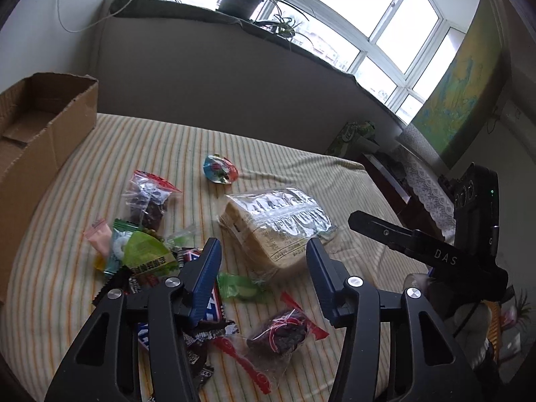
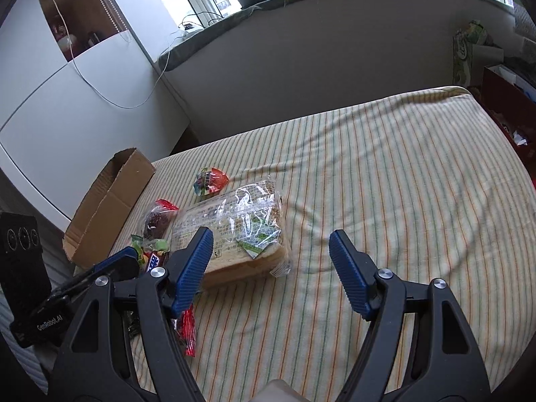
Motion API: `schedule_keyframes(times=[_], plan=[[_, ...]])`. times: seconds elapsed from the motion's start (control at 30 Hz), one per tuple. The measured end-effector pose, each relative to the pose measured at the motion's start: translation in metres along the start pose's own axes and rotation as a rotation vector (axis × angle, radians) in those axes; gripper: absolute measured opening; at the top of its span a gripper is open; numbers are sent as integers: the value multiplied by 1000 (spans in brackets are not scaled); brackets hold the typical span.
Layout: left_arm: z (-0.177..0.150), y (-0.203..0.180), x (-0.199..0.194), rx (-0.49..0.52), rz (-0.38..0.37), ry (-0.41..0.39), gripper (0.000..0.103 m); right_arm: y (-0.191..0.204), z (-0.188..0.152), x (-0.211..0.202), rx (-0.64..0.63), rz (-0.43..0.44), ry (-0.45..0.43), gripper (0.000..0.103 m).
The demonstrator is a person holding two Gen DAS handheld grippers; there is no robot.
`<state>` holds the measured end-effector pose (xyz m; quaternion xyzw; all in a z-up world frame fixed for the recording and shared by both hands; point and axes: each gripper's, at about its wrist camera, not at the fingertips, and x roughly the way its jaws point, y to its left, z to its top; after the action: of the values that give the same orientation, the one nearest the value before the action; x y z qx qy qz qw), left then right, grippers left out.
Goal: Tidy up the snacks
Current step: 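Close the right gripper on the bagged bread loaf and lift it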
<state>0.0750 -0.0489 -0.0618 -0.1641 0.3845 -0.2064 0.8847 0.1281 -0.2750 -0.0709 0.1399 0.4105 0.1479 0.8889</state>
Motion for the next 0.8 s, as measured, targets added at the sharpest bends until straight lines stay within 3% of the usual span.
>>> schedule_keyframes(times=[0.2, 0.33, 0.57, 0.8], plan=[[0, -1, 24, -27, -13, 59, 41, -8, 10, 33, 66, 88, 91, 66], [0, -6, 34, -18, -18, 70, 35, -6, 9, 49, 58, 96, 119, 62], [6, 1, 41, -32, 31, 77, 35, -11, 10, 61, 81, 133, 146, 58], [4, -2, 43, -19, 25, 85, 35, -4, 9, 60, 62, 139, 159, 54]])
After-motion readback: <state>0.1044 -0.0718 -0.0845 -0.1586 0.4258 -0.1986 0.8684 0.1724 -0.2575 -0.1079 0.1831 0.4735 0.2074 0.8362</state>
